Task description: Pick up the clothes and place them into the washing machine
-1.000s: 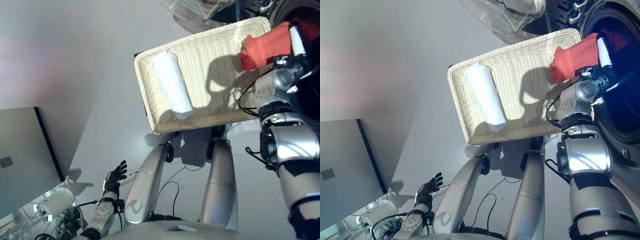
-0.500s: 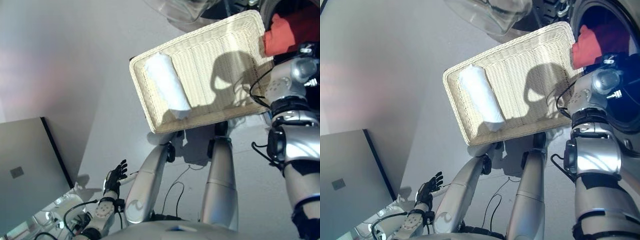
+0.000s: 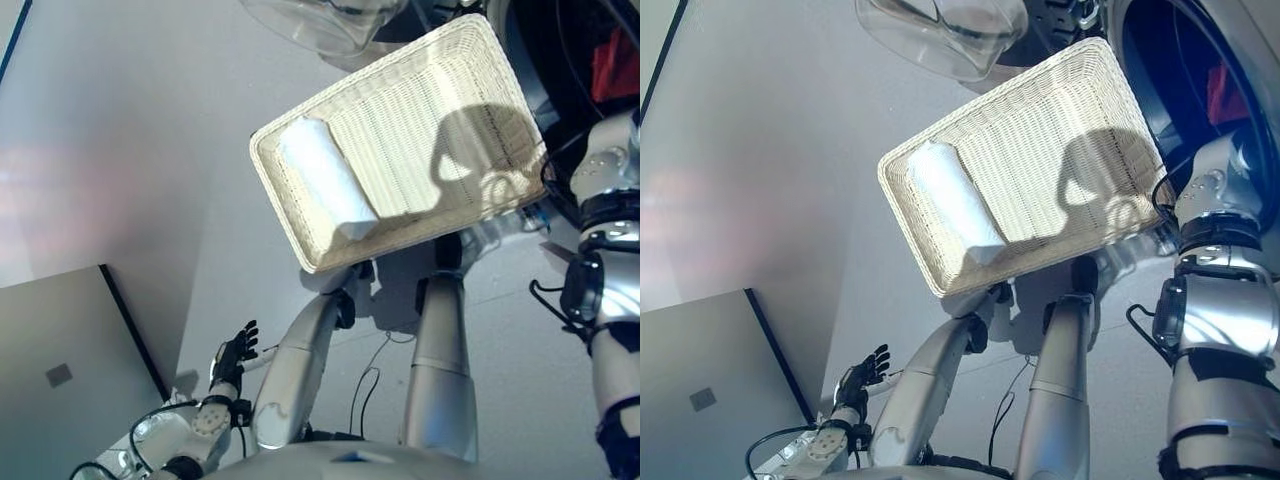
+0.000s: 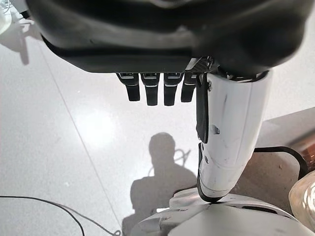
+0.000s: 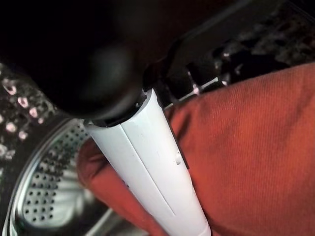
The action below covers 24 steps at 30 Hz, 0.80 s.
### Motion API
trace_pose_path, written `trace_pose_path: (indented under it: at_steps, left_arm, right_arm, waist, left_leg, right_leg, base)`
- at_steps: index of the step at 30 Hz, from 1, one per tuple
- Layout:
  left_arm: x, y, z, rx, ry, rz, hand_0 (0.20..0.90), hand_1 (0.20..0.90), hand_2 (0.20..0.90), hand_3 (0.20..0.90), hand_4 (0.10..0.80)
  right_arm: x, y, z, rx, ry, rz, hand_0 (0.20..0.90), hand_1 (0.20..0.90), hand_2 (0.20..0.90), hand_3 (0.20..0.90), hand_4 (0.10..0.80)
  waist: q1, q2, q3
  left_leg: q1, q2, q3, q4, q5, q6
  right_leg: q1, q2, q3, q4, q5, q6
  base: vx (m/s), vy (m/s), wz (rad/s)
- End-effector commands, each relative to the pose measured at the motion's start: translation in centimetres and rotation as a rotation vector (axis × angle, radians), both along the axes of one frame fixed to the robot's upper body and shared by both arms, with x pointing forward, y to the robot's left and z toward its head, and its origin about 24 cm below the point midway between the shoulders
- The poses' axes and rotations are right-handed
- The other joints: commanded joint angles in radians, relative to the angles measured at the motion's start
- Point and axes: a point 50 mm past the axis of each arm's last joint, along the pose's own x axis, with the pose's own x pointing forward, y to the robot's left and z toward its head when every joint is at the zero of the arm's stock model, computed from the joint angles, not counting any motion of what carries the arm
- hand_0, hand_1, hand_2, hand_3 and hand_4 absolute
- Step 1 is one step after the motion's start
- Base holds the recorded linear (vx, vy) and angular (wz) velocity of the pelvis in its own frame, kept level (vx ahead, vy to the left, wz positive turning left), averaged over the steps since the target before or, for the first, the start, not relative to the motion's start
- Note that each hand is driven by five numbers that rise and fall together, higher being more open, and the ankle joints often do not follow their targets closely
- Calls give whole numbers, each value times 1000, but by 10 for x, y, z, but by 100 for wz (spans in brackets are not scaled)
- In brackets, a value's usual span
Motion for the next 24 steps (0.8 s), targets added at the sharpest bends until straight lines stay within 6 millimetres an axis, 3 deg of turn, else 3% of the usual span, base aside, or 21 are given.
trace_pose_path:
  at_steps: [1, 6, 7, 8, 9, 10, 15, 16, 24]
  left_arm:
    - [-18, -6, -6, -22, 31, 14, 900, 900, 900, 900, 800]
    - [-18, -3, -5, -15, 28, 12, 900, 900, 900, 900, 800]
    - [-17, -3, -5, -16, 27, 13, 900, 900, 900, 900, 800]
    - [-18, -3, -5, -14, 29, 13, 900, 900, 900, 900, 800]
    - [-17, -3, -5, -13, 30, 16, 900, 900, 900, 900, 800]
    - [-16, -4, -5, -14, 30, 20, 900, 900, 900, 900, 800]
    - [-18, -6, -8, -20, 48, 32, 900, 900, 900, 900, 800]
    - [-19, -6, -9, -21, 58, 41, 900, 900, 900, 900, 800]
    - [-23, 0, -12, -8, 83, 67, 900, 900, 900, 900, 800]
  right_arm:
    - [-51, -7, 98, -350, -218, -168, 200, 200, 200, 200, 300]
    - [-57, -1, 123, -417, -230, -180, 200, 200, 200, 200, 300]
    - [-57, -1, 123, -418, -230, -179, 274, 274, 274, 274, 353]
    - [-57, 0, 124, -426, -229, -172, 639, 639, 639, 639, 614]
    - [-55, 2, 124, -430, -232, -160, 900, 900, 900, 900, 800]
    - [-54, 3, 124, -431, -233, -154, 900, 900, 900, 900, 800]
    - [-47, 7, 116, -422, -232, -118, 900, 900, 900, 900, 800]
    - [-42, 10, 110, -408, -226, -101, 900, 900, 900, 900, 800]
    - [-29, 13, 89, -368, -200, -52, 900, 900, 900, 900, 800]
  waist:
    - [-40, 74, -68]
    - [-39, 74, -73]
    - [-36, 73, -80]
    - [-41, 72, -75]
    - [-42, 67, -80]
    - [-41, 64, -90]
    - [-49, 58, -88]
    - [-49, 54, -98]
    - [-47, 51, -107]
  left_leg:
    - [-58, 13, 5, 112, -109, -49]
    - [-65, 28, 26, 107, -81, -42]
    - [-57, 22, 11, 107, -105, -50]
    - [-62, 30, 26, 105, -81, -43]
    - [-60, 31, 27, 102, -81, -44]
    - [-49, 26, 12, 101, -106, -51]
    - [-50, 35, 27, 90, -80, -45]
    - [-39, 29, 12, 89, -106, -51]
    - [-30, 29, 4, 79, -98, -54]
  right_leg:
    - [76, 42, -75, -172, 97, -55]
    - [64, 46, -79, -184, 134, -58]
    - [72, 46, -70, -181, 108, -54]
    - [66, 46, -80, -186, 134, -58]
    - [70, 49, -80, -191, 135, -57]
    - [79, 50, -72, -188, 109, -54]
    - [80, 52, -84, -204, 140, -58]
    - [92, 53, -77, -206, 117, -54]
    - [110, 53, -89, -216, 119, -55]
  base:
    - [35, -7, -4]
    - [7, -12, -10]
    - [-84, -14, -10]
    - [24, -15, -10]
    - [32, -17, -7]
    - [132, -9, -7]
    - [-13, -8, -2]
    - [105, -8, -1]
    - [10, -1, 0]
